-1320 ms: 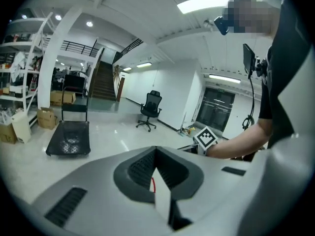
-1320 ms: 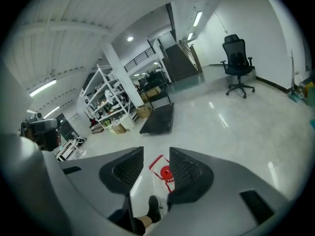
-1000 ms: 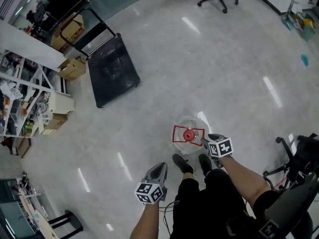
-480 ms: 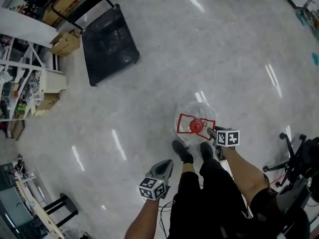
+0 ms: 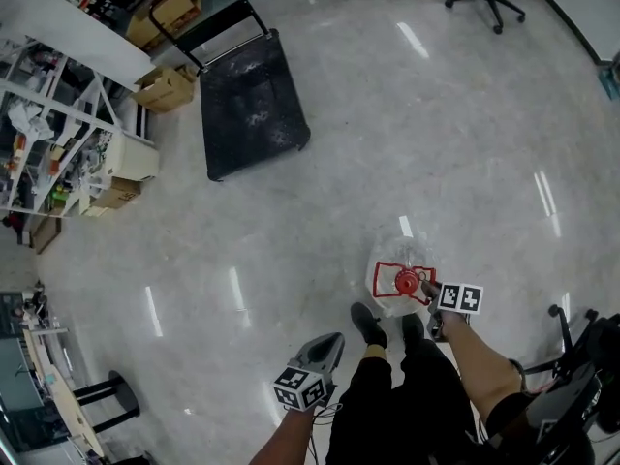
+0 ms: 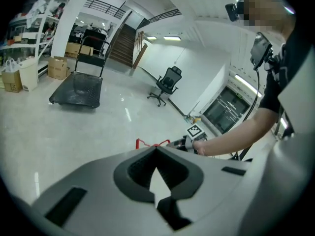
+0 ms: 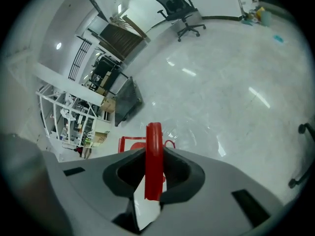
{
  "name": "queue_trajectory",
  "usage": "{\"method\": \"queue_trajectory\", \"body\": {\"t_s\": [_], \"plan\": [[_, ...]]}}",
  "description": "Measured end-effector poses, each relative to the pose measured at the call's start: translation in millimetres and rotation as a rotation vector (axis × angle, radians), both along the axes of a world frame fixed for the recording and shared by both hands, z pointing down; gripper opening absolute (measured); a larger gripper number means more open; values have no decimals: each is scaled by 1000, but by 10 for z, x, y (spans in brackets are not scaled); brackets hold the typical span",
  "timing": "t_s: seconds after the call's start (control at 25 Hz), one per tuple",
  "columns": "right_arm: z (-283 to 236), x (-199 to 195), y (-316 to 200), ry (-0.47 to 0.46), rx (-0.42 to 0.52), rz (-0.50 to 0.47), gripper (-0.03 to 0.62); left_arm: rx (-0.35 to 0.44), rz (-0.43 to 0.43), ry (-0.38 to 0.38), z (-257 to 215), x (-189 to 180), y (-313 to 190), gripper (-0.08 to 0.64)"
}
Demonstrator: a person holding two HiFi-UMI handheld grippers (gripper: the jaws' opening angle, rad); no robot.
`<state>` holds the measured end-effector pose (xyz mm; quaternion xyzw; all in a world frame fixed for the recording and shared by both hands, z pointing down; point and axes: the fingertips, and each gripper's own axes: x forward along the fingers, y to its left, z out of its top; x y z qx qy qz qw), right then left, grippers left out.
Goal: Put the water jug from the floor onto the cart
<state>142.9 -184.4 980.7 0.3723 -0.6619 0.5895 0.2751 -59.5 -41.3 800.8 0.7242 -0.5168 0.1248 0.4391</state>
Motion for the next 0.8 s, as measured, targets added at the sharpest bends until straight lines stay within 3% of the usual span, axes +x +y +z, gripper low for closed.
{"method": "queue_trajectory", "body": {"t_s": [0.2, 0.44, 0.8], "plan": [[-570, -276, -216, -6, 50, -49, 81, 141, -75, 7, -586, -394, -270, -2], [-1533, -611, -559, 18, 137, -71, 81, 296, -78, -33, -1342, -1030, -565, -2], [-2853, -1435, -1446, -106, 282, -59, 82, 512, -100, -33, -2194, -1923, -1180, -2]]}}
